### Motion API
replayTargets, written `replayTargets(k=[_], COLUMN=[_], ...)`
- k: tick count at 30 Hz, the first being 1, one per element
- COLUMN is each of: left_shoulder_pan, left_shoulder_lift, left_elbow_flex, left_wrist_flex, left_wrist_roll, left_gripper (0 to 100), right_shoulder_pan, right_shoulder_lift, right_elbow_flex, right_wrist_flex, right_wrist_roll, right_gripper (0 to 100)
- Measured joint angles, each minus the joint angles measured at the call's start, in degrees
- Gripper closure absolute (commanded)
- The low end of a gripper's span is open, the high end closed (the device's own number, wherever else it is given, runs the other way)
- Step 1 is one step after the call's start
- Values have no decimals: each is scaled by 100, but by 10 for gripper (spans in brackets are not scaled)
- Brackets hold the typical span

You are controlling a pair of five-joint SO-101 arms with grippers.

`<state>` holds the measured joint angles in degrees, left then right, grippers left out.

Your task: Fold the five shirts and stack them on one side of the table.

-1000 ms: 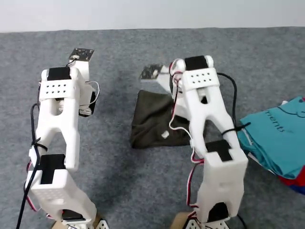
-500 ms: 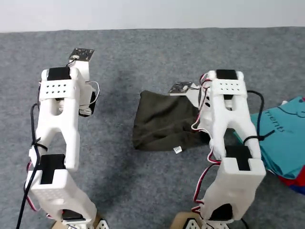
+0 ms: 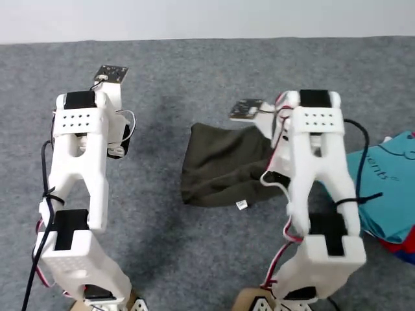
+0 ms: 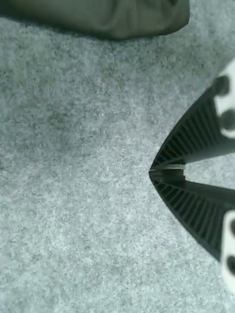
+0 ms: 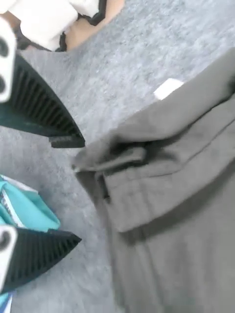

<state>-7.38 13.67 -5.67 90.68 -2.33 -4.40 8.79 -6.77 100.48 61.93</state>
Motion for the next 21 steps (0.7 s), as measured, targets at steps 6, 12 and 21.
replayTargets(k=[6,12,21], left_shoulder_pan=[0,0,0], left_shoulder_lift=[0,0,0], left_elbow_flex=[0,0,0], left_wrist_flex=[0,0,0], left_wrist_roll=[0,0,0], left_gripper=[998,998,998], right_shoulder_pan=[-651,-949,-967], right_shoulder_lift=[-334,-308,1160], right_elbow_flex=[-18,-18,-18], right_wrist_flex=[-105,-1160,-2259], right_wrist_roll=[-826,-1653,-2470], right_gripper=[991,988,989])
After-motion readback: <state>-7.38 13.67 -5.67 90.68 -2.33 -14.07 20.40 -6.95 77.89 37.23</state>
